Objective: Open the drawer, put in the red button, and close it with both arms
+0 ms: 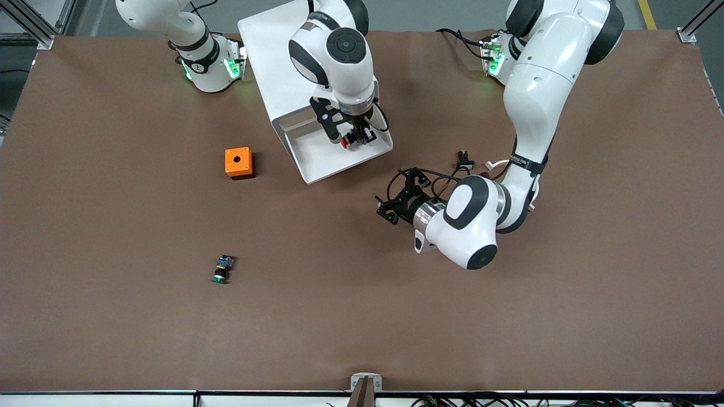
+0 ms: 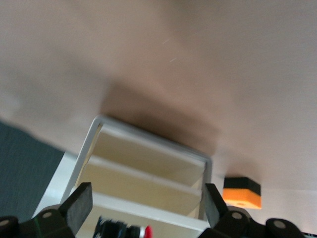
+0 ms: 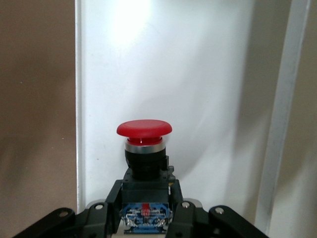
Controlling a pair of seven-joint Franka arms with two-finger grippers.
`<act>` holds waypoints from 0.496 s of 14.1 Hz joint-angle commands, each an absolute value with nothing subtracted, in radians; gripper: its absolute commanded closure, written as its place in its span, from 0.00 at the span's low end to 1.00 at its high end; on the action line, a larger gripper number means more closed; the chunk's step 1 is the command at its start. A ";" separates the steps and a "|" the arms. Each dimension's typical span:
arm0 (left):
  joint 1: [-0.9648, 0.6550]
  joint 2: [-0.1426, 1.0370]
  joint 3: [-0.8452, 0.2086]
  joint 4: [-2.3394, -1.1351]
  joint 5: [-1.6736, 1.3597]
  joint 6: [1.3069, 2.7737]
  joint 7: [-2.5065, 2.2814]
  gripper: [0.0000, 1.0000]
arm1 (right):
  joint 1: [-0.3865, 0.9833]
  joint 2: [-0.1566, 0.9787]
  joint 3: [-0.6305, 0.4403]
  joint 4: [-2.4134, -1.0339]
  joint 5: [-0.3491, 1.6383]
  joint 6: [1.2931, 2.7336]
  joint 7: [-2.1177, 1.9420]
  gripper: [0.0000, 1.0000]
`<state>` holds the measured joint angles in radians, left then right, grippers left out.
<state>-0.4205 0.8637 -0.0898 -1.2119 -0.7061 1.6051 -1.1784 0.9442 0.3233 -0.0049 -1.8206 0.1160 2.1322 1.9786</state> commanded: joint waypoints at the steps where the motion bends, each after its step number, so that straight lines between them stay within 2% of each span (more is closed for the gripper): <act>1: -0.437 0.815 -0.090 -1.226 -0.615 1.705 -1.121 0.01 | 0.966 0.327 -0.017 -1.819 0.121 2.140 2.008 0.99; 2: -0.454 0.802 -0.089 -1.227 -0.562 1.754 -1.108 0.01 | 0.968 0.327 -0.017 -1.818 0.121 2.140 2.008 0.99; 3: -0.471 0.787 -0.087 -1.230 -0.499 1.807 -1.100 0.01 | 0.968 0.327 -0.017 -1.816 0.121 2.140 2.009 0.90; 4: -0.480 0.775 -0.087 -1.232 -0.448 1.857 -1.100 0.01 | 0.968 0.331 -0.017 -1.815 0.121 2.140 2.008 0.54; 5: -0.494 0.763 -0.090 -1.235 -0.398 1.912 -1.100 0.01 | 0.971 0.334 -0.017 -1.813 0.120 2.138 2.009 0.01; 7: -0.517 0.747 -0.092 -1.243 -0.319 1.962 -1.101 0.01 | 0.980 0.334 -0.018 -1.804 0.117 2.132 2.008 0.00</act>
